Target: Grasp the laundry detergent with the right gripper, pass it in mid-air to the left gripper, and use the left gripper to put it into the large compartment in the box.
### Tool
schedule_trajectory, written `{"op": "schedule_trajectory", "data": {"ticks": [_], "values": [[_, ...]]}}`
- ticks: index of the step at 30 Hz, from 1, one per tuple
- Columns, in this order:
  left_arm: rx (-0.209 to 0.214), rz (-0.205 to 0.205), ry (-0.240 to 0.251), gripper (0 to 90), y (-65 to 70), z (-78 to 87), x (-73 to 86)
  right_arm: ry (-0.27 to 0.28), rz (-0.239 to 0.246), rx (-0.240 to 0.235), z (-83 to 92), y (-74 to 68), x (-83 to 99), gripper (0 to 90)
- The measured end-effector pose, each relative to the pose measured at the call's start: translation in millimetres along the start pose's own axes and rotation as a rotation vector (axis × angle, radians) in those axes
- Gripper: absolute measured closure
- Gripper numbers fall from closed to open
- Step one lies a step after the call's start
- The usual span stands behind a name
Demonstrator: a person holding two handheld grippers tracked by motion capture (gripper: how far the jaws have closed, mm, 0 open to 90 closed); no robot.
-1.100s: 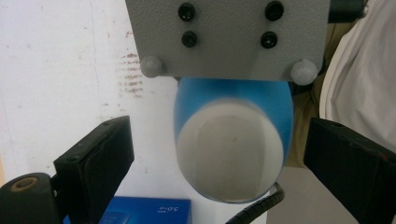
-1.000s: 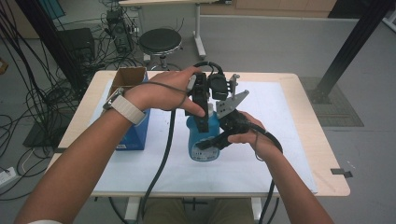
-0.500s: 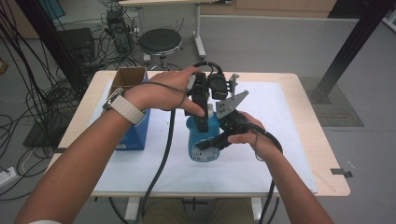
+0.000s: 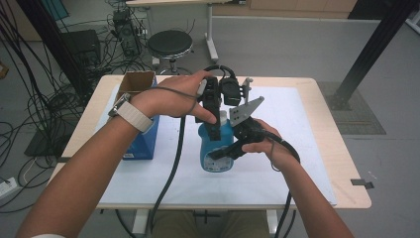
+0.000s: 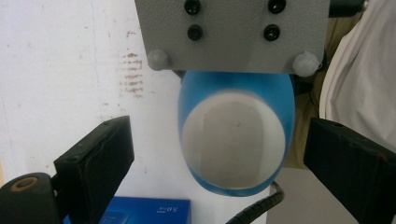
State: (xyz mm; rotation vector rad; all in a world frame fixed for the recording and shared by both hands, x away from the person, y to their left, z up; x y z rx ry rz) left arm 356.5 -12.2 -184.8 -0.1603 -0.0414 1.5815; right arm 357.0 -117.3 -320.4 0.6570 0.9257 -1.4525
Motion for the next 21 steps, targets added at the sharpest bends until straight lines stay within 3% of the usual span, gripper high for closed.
{"op": "schedule_trajectory", "data": {"ticks": [21], "values": [[-0.001,0.004,0.006,9.1,-0.1,1.3,2.3,0.003,0.004,-0.001,-1.5,0.5,-1.6,43.1]]}}
Point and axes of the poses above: each handheld gripper's, and its own axes: z roughly backward along the jaws, x roughly out of its underside, y roughly to its right, the point moved 1 cm from there along -z, roughly forward along the jaws, and after that the axes turned 4 degrees about -x, right-handed, at the moved point
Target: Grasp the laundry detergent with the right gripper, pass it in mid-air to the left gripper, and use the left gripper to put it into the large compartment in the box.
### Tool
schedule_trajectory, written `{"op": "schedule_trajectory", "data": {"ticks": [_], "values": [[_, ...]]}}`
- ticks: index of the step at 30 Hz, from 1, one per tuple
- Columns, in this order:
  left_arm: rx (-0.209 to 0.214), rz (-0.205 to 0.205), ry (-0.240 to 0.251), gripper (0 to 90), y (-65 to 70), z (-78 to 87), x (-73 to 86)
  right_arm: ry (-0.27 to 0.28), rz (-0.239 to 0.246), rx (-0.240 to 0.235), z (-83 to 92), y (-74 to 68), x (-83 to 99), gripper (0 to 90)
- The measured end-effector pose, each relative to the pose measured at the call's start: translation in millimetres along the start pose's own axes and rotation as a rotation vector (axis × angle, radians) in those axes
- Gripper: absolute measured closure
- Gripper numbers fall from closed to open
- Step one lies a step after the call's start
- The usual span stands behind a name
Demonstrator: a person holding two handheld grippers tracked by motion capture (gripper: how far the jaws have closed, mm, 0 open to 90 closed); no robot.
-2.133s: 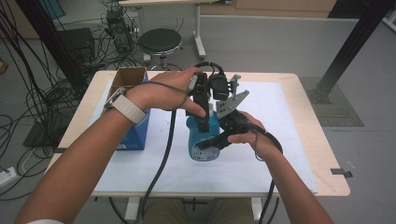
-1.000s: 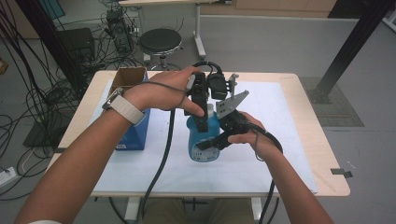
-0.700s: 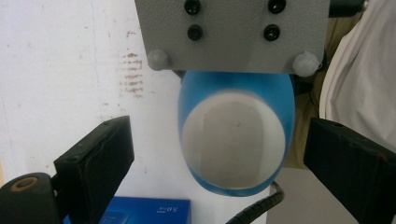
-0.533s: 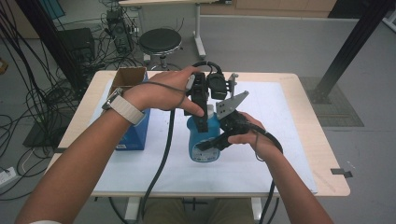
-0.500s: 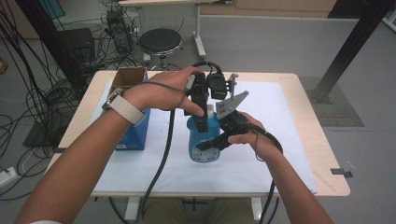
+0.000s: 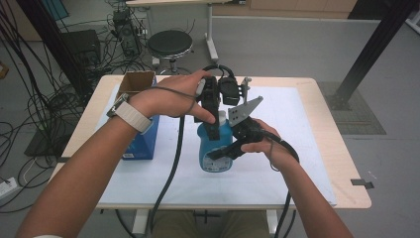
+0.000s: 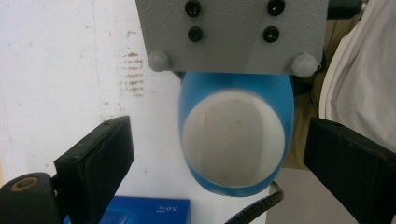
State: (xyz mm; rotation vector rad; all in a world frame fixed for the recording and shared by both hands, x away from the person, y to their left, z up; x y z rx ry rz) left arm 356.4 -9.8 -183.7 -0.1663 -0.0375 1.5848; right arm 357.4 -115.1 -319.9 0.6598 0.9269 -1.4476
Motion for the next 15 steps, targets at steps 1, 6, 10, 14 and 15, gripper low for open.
{"op": "schedule_trajectory", "data": {"ticks": [1,6,10,14,15], "values": [[0.001,0.000,-0.001,9.1,0.0,-0.2,-0.1,0.000,-0.001,-0.001,0.1,0.1,0.1,43.1],[0.001,0.002,0.003,9.1,0.7,-0.6,-0.8,-0.003,-0.002,0.000,0.3,0.1,0.3,43.1],[0.003,0.000,0.001,9.1,0.8,-0.6,-1.2,-0.004,-0.003,0.001,0.2,0.0,0.3,43.1],[0.003,0.000,0.002,9.1,1.1,-0.7,-1.3,-0.005,-0.002,0.003,0.0,-0.3,0.1,43.1],[0.002,-0.001,0.003,9.1,1.2,-0.7,-1.2,-0.005,-0.001,0.003,0.0,-0.4,-0.1,43.1]]}}
Point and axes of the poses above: each handheld gripper's, and its own axes: z roughly backward along the jaws, x roughly out of its underside, y roughly to its right, the point moved 1 cm from there along -z, roughly forward along the jaws, and after that the axes turned 4 degrees about -x, right-handed, at the moved point
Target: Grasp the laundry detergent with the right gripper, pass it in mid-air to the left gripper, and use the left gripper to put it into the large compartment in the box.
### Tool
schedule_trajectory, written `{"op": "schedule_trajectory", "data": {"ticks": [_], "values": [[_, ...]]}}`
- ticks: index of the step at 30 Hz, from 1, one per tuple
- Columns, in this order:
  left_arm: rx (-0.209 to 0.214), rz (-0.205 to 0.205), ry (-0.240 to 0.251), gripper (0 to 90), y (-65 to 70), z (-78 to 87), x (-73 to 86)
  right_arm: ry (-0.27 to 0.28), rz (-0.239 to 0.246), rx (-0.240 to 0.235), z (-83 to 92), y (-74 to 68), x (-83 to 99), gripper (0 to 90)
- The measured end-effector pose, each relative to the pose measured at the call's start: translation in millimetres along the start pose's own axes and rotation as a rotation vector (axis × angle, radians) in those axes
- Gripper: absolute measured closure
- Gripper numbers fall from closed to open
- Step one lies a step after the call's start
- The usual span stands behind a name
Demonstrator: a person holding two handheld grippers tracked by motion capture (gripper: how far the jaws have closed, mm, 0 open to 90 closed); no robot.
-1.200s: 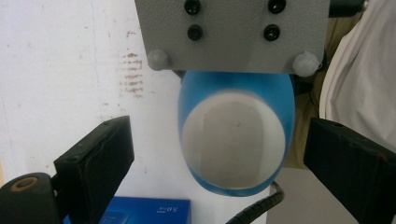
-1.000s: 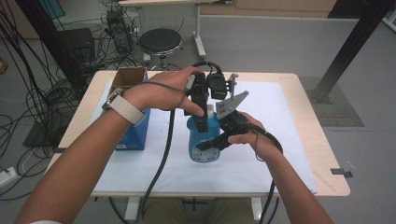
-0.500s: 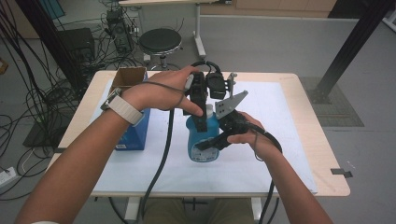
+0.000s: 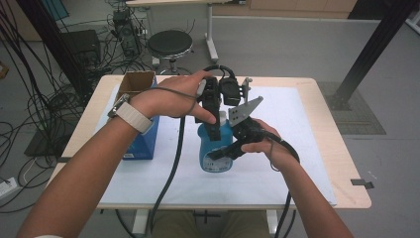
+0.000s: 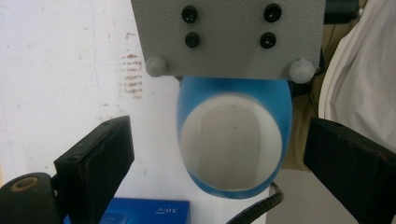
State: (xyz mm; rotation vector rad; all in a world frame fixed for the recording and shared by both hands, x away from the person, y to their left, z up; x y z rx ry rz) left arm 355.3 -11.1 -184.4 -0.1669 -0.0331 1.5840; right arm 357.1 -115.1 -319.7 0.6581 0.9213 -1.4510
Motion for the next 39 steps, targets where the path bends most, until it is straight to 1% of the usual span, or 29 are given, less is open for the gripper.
{"op": "schedule_trajectory", "data": {"ticks": [11,21,32,37,39], "values": [[0.002,0.001,0.003,9.1,0.3,-0.5,0.1,0.003,-0.001,-0.008,-0.2,-0.4,-0.8,43.1],[0.001,-0.003,0.006,9.1,0.3,-1.5,-0.5,0.001,-0.001,-0.003,1.0,0.3,-1.7,43.1],[0.006,0.004,0.007,9.2,-0.6,-3.1,-0.1,0.003,-0.006,-0.009,0.9,0.4,-1.5,43.1],[0.010,0.000,0.012,9.6,-0.5,-4.5,-1.0,0.003,-0.007,-0.010,1.2,0.0,-2.6,43.1],[0.005,-0.003,0.007,10.1,-0.7,-5.3,-1.2,0.002,-0.005,-0.010,1.8,-0.5,-3.4,43.1]]}}
Point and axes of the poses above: each handheld gripper's, and its own axes: z roughly backward along the jaws, x roughly out of its underside, y roughly to its right, the point moved 1 cm from there along -z, roughly forward along the jaws, and after that the axes turned 4 degrees about -x, right-handed, at the moved point
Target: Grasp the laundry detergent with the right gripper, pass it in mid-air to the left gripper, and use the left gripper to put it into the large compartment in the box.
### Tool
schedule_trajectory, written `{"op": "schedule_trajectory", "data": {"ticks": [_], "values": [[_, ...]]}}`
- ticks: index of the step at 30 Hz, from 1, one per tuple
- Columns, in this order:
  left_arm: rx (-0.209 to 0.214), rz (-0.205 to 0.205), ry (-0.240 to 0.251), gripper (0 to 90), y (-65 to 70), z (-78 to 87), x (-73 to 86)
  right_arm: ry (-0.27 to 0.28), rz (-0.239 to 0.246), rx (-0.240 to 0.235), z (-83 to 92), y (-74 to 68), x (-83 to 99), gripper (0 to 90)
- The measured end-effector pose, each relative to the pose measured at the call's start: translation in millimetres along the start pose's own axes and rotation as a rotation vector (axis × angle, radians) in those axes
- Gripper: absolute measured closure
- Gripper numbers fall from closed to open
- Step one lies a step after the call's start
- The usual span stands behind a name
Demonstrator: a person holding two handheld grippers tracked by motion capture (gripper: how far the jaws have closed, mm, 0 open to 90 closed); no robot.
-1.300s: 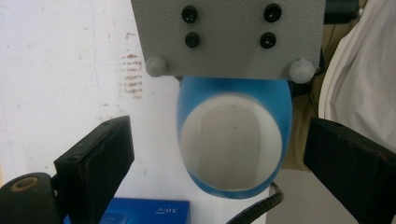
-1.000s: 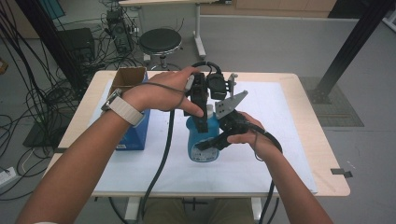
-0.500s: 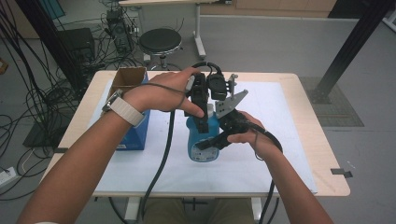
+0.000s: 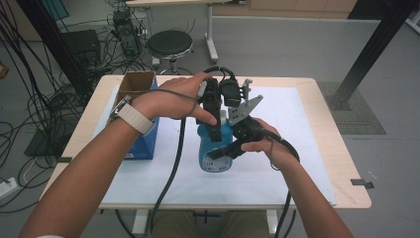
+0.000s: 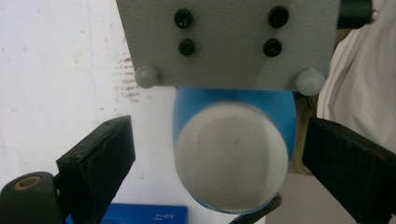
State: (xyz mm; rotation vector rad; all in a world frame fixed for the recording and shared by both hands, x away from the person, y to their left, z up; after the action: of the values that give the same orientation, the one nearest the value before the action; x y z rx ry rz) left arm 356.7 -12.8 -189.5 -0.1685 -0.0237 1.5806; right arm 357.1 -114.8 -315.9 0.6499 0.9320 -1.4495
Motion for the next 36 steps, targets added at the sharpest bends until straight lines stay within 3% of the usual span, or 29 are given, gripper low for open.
{"op": "schedule_trajectory", "data": {"ticks": [22,23,36], "values": [[0.027,-0.018,-0.008,16.8,1.7,-13.5,-2.1,0.004,0.014,0.011,3.6,-1.0,-4.1,43.1],[0.028,-0.019,-0.007,16.9,1.9,-13.9,-2.4,0.006,0.004,-0.004,4.1,-2.1,-4.6,43.1],[0.054,-0.037,-0.004,28.2,3.6,-18.1,-4.8,0.019,-0.008,-0.024,4.2,-3.5,-4.1,43.1]]}}
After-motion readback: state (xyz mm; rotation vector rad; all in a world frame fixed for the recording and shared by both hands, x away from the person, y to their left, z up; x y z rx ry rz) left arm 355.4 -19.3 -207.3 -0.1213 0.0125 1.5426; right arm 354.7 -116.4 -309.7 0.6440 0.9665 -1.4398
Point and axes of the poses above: each handheld gripper's, and its own axes: z roughly backward along the jaws, x roughly out of its underside, y roughly to its right, the point moved 1 cm from there along -z, roughly forward along the jaws, and after that the axes turned 4 degrees about -x, right-handed, at the moved point
